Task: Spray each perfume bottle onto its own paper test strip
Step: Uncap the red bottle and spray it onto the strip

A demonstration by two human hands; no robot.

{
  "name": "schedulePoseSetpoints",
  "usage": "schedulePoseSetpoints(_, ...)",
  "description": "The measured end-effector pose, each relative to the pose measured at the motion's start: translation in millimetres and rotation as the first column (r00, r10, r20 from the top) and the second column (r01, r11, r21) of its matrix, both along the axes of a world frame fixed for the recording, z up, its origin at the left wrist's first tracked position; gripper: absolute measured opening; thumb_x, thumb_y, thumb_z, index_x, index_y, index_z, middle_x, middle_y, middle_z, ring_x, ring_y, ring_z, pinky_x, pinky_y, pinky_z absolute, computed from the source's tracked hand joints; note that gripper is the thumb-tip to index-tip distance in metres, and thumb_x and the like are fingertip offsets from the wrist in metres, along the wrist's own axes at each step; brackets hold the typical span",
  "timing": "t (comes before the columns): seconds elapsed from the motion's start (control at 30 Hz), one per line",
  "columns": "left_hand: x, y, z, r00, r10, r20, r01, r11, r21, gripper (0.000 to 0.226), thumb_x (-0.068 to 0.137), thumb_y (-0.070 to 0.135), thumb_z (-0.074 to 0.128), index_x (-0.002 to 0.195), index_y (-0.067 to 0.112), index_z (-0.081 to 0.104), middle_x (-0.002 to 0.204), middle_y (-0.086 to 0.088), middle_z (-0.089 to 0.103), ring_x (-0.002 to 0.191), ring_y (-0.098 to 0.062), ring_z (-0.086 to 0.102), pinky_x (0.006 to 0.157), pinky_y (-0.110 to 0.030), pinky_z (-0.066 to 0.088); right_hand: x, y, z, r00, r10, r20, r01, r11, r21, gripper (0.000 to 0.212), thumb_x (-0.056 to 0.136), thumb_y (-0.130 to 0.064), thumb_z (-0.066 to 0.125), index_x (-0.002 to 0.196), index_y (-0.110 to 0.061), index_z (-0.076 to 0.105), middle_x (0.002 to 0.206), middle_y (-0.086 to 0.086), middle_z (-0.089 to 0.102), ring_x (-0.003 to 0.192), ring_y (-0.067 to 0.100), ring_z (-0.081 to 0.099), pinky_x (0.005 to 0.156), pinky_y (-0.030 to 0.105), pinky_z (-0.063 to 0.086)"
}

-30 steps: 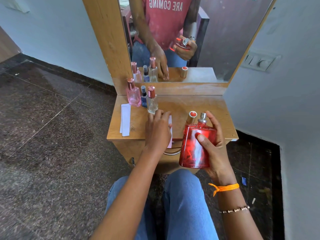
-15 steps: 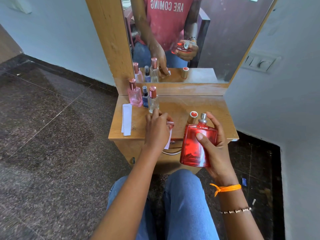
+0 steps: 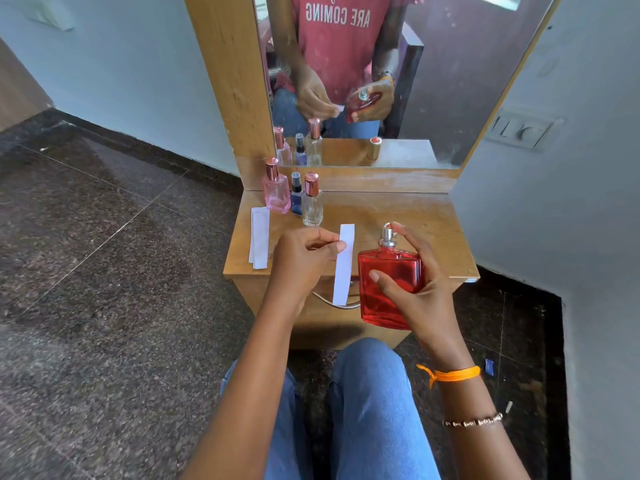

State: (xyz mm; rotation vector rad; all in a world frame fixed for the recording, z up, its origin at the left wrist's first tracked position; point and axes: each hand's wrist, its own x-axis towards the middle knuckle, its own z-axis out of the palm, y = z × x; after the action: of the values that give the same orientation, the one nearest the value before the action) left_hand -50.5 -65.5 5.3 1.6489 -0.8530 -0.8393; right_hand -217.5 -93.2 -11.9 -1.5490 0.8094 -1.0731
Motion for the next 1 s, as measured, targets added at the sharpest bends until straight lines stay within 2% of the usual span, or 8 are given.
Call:
schedulePoseSetpoints(0.1, 1, 6, 6, 0.999, 0.006, -0.046, -0.006, 1.0, 0.011, 0.009, 0.082, 0.01, 0.068, 0.085, 0.018, 0.072, 0.082, 0.005, 0.07, 0.079, -0.008, 0.064, 0.072, -0.021, 0.048, 3, 1, 4, 0.988, -0.048, -0.148, 0.032, 0.994, -0.106, 0.063, 0.078, -0.001, 0.073, 0.128, -0.034, 0.051, 0.128, -0.019, 0.055, 0.114, 0.007, 0.057, 0.094, 0.018, 0.046)
schedulePoseSetpoints(0.17, 2, 8, 12, 0.998, 0.025, -0.061, -0.023, 0.999, 0.031, 0.013, 0.082, 0.009, 0.067, 0.094, 0.013, 0.072, 0.085, 0.005, 0.069, 0.08, -0.006, 0.063, 0.072, -0.02, 0.049, 6, 1, 5, 0.949, -0.089, -0.303, 0.015, 0.971, -0.238, 0.065, 0.078, -0.006, 0.073, 0.132, -0.034, 0.048, 0.125, -0.017, 0.059, 0.106, 0.003, 0.059, 0.091, 0.018, 0.047)
schedulePoseSetpoints(0.3, 4, 13, 19, 0.991, 0.0, -0.137, 0.01, 0.998, 0.065, 0.018, 0.084, 0.006, 0.065, 0.099, 0.013, 0.071, 0.084, 0.008, 0.068, 0.078, -0.003, 0.062, 0.065, -0.015, 0.048, 11, -1, 10, 0.809, -0.192, -0.556, -0.101, 0.886, -0.453, 0.071, 0.078, -0.02, 0.07, 0.137, -0.042, 0.038, 0.12, -0.005, 0.063, 0.096, 0.02, 0.063, 0.077, 0.039, 0.053)
schedulePoseSetpoints(0.5, 8, 17, 22, 0.987, -0.022, -0.156, 0.038, 0.995, 0.097, 0.024, 0.084, 0.003, 0.064, 0.106, 0.012, 0.069, 0.078, 0.007, 0.067, 0.07, -0.002, 0.06, 0.066, -0.017, 0.048, 17, 0, 14, 0.702, -0.287, -0.652, -0.201, 0.799, -0.567, 0.068, 0.078, -0.022, 0.066, 0.136, -0.043, 0.037, 0.108, 0.002, 0.064, 0.087, 0.03, 0.063, 0.061, 0.04, 0.054)
schedulePoseSetpoints(0.6, 10, 19, 21, 0.993, -0.057, -0.101, 0.067, 0.993, 0.098, 0.025, 0.084, 0.003, 0.063, 0.107, 0.012, 0.069, 0.078, 0.007, 0.066, 0.071, -0.002, 0.06, 0.07, -0.017, 0.051, 20, -2, 13, 0.653, -0.315, -0.689, -0.219, 0.792, -0.569, 0.067, 0.078, -0.023, 0.066, 0.136, -0.042, 0.038, 0.103, 0.004, 0.064, 0.083, 0.032, 0.063, 0.059, 0.039, 0.053)
schedulePoseSetpoints(0.7, 10, 20, 20, 0.994, -0.102, -0.045, 0.107, 0.987, 0.117, 0.026, 0.084, 0.003, 0.064, 0.108, 0.012, 0.069, 0.087, 0.002, 0.068, 0.077, -0.003, 0.06, 0.068, -0.013, 0.05, 22, -3, 12, 0.624, -0.316, -0.715, -0.242, 0.792, -0.561, 0.064, 0.079, -0.024, 0.065, 0.135, -0.039, 0.039, 0.102, 0.005, 0.064, 0.081, 0.031, 0.062, 0.058, 0.038, 0.053)
schedulePoseSetpoints(0.83, 11, 19, 18, 0.992, -0.115, -0.057, 0.122, 0.982, 0.142, 0.028, 0.084, 0.004, 0.063, 0.11, 0.012, 0.068, 0.098, -0.003, 0.069, 0.091, -0.013, 0.062, 0.08, -0.025, 0.052, 24, -3, 10, 0.599, -0.33, -0.73, -0.242, 0.794, -0.558, 0.064, 0.078, -0.022, 0.067, 0.134, -0.036, 0.04, 0.1, 0.006, 0.062, 0.079, 0.031, 0.06, 0.054, 0.029, 0.043)
schedulePoseSetpoints(1.0, 11, 17, 16, 0.989, -0.104, -0.107, 0.118, 0.983, 0.14, 0.027, 0.085, 0.004, 0.064, 0.11, 0.012, 0.068, 0.094, 0.0, 0.067, 0.081, -0.006, 0.061, 0.073, -0.02, 0.05, 23, -5, 8, 0.573, -0.324, -0.753, -0.261, 0.799, -0.542, 0.066, 0.078, -0.024, 0.07, 0.135, -0.033, 0.039, 0.099, 0.007, 0.061, 0.08, 0.03, 0.06, 0.056, 0.03, 0.044)
